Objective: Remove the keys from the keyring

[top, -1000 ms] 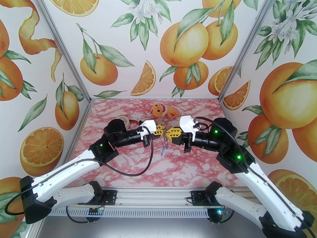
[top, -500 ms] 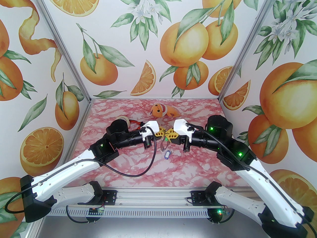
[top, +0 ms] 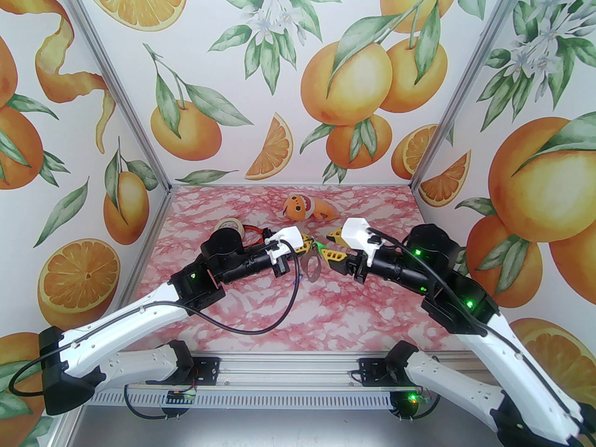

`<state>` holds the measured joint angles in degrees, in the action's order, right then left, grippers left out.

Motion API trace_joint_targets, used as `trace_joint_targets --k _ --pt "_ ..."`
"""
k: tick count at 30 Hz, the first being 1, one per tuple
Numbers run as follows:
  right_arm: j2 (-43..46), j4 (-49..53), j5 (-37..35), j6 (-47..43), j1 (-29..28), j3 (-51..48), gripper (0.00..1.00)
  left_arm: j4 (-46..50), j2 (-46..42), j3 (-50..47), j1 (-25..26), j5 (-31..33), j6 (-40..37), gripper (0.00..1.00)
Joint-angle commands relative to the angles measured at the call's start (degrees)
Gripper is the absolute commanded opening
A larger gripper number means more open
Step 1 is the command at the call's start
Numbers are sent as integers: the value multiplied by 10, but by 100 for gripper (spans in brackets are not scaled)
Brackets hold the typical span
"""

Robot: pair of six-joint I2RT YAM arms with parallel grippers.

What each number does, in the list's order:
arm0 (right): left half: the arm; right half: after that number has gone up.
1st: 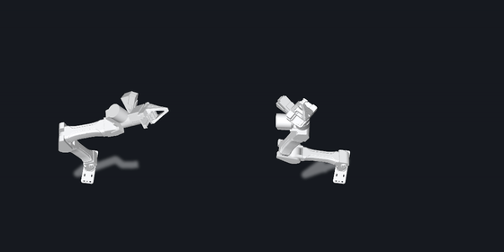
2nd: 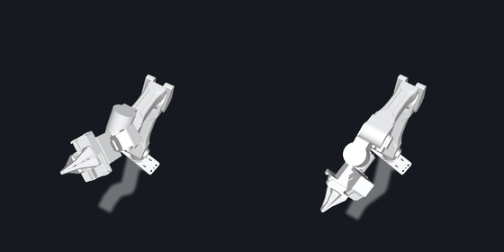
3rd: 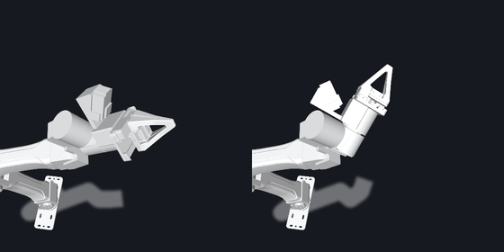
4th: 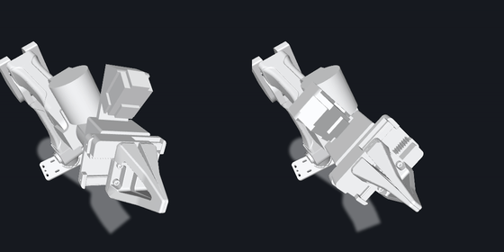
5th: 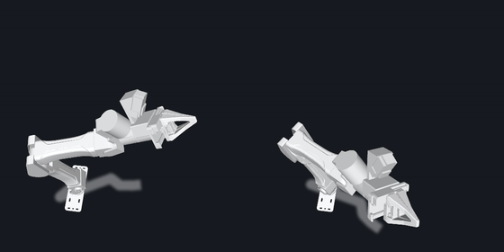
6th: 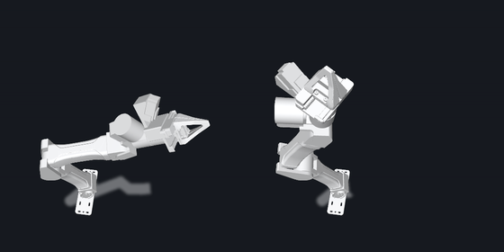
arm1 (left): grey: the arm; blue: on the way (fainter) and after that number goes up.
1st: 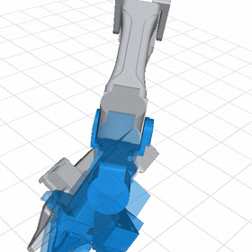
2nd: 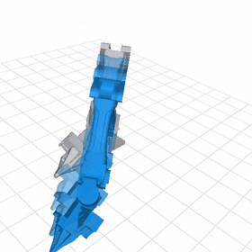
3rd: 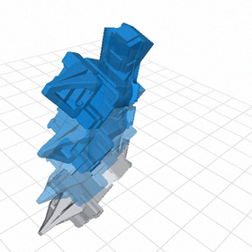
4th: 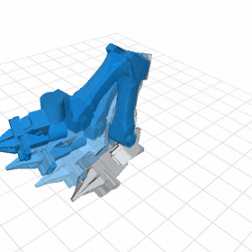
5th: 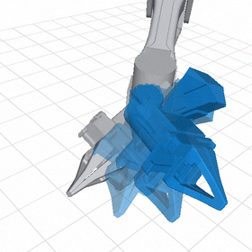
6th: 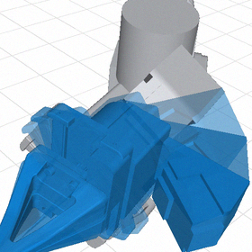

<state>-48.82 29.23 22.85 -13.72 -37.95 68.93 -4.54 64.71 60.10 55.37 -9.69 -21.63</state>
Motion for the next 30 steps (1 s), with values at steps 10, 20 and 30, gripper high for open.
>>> trace_joint_targets --k 10,20,30 --pt "-15 -38 -5 82 -1 -20 45 -31 10 16 14 70 -35 0" --pt "-39 -47 -14 115 -1 -26 35 -41 19 14 33 103 -66 0" --pt "-54 -51 -18 107 -1 -33 11 -44 16 13 34 106 -72 0"
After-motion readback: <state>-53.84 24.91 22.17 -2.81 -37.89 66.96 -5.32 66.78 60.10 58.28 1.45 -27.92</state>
